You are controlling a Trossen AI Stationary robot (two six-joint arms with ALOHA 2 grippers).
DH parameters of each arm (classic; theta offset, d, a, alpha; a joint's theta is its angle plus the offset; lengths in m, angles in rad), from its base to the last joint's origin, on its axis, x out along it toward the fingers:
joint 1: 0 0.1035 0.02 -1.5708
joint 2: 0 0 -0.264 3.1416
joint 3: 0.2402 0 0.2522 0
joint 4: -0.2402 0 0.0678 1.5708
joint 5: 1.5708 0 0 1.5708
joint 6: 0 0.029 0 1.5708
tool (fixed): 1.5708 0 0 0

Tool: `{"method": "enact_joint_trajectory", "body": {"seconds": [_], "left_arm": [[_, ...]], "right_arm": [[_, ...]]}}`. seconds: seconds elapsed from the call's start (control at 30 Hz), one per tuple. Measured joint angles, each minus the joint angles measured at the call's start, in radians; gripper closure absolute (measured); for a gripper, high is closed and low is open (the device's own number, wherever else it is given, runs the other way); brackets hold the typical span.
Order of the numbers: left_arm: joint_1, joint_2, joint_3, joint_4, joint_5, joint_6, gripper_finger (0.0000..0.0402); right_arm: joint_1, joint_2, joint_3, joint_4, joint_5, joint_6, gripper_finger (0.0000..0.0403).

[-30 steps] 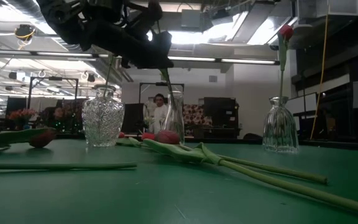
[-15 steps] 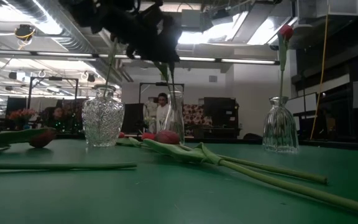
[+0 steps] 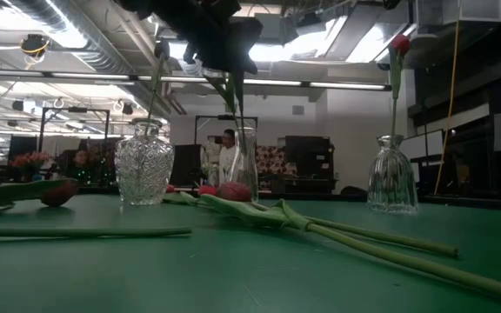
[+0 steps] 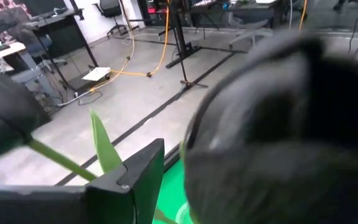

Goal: Sort flowers into vase by color
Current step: Put the black tulip into the top transparent vase

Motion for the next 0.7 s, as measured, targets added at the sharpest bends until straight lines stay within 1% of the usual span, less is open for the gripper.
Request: {"method": "enact_joint_trajectory", "body": {"seconds": [0.37,0.5,0.7], "left_arm": [[0.011,0.000,0.046,-0.004,0.000,0.013,0.0215],[0.039,0.000,0.076,-0.067,0.000,0.028,0.0215],[0.066,0.000,0.164,-0.164,0.014,0.017,0.0215]], "right_arm": [[0.000,0.000,0.000,0.000,0.009,0.000,0.0171],[0.000,0.000,0.000,0.000,0.010,0.000,0.0171],[0.000,0.000,0.000,0.000,0.010,0.000,0.0171]]}}
